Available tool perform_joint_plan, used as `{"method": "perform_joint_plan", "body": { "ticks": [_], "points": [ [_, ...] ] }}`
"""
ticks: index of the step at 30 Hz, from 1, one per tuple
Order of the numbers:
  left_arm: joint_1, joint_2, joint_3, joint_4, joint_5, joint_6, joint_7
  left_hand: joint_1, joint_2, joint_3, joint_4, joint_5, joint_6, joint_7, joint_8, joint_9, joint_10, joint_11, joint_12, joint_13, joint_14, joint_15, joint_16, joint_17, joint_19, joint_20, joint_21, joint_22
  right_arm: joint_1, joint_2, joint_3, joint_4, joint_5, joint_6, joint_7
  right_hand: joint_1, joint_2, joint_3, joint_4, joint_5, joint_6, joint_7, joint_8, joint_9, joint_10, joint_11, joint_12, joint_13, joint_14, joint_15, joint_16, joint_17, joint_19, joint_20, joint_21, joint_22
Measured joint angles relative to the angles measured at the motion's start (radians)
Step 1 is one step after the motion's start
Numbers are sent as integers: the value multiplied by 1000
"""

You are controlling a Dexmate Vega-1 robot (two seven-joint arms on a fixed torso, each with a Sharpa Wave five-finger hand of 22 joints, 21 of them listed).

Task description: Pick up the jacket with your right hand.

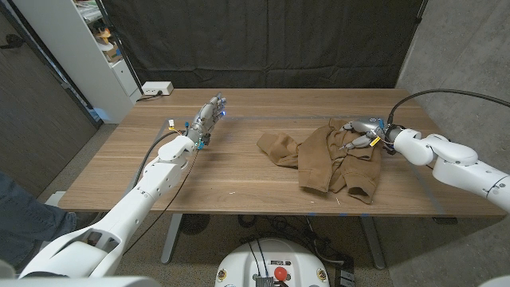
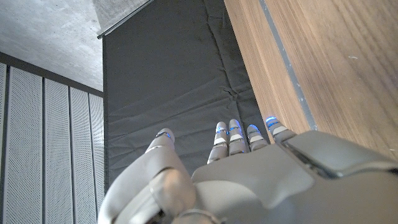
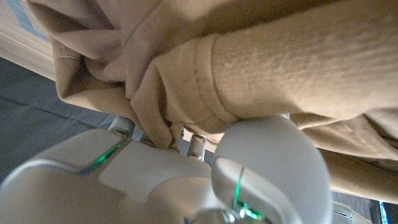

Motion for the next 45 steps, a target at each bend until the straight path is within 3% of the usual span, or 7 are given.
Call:
{"method": "perform_joint_plan", "body": {
  "ticks": [7, 12, 18, 24, 27, 36, 45],
  "points": [
    [-4, -4, 0, 11, -2, -5, -4, 0, 0, 3, -3, 0, 0, 0, 0, 0, 0, 0, 0, 0, 0, 0, 0, 0, 0, 0, 0, 0, 6, 8, 0, 5, -2, 9, -22, 58, -21, 6, 6, 0, 14, 4, 64, 183, 4, -4, 102, 148, 106, 6, 10, 56, 70, 30, 104, 47],
    [-5, -5, 0, 15, -3, -7, -5, 0, 0, 3, -3, 0, 5, 5, 0, 0, 0, 0, 0, 0, 6, 6, 0, 0, 0, 0, 0, 0, 10, 12, 2, 6, 0, 11, -29, 128, -1, 9, 9, -1, 23, 9, 93, 242, 5, -6, 167, 240, 128, 3, 5, 640, 170, 66, 177, 84],
    [-6, -5, 0, 19, -4, -7, -6, 0, 0, 3, -3, 0, 5, 5, 0, 0, 0, 0, 0, 0, 6, 6, 0, 0, 0, 0, 0, 0, 16, 13, 4, -1, 2, 9, -32, 193, 32, 10, 10, -1, 45, 16, 110, 266, -2, -13, 195, 300, 174, -35, -16, 736, 196, 28, 221, 107],
    [-8, -4, 0, 22, -5, -7, -7, 0, 0, 3, -3, 0, 5, 5, 0, 0, 0, 0, 0, 0, 6, 6, 0, 0, 0, 0, 0, 0, 20, 8, 13, -17, 2, 7, -38, 420, 252, 14, 14, -7, 53, 18, 111, 267, -8, -18, 211, 325, 206, -67, -27, 755, 219, -24, 242, 113],
    [-8, -4, 0, 22, -6, -7, -8, 0, 0, 3, -3, 0, 9, 2, 0, 0, 4, 4, 0, 0, 6, 6, 0, 0, 0, 0, 0, 0, 20, 3, 18, -27, 2, 7, -38, 425, 257, 14, 14, -3, 53, 17, 113, 271, -8, -18, 217, 335, 207, -68, -32, 764, 216, -27, 250, 119],
    [-13, -5, 0, 26, -6, -7, -12, -4, 4, 6, -5, 0, 9, 2, 0, 0, 13, 2, 0, 0, 6, 6, 0, 0, 0, 0, 0, 0, -1, -27, 50, -73, 7, -2, -53, 477, 297, 17, 17, -2, 69, 16, 121, 280, -13, -23, 226, 358, 225, -86, -44, 784, 382, -251, 271, 128],
    [-17, -9, 1, 30, -6, -8, -15, -4, 4, 6, -5, 0, 9, 2, 0, 0, 13, 2, 0, 0, 6, 6, 0, 0, 6, 6, 0, 0, -25, -52, 80, -110, 16, -22, -77, 477, 297, 54, -20, -2, 69, 16, 123, 284, -13, -23, 234, 377, 226, -88, -55, 799, 437, -335, 294, 137]
  ]
}}
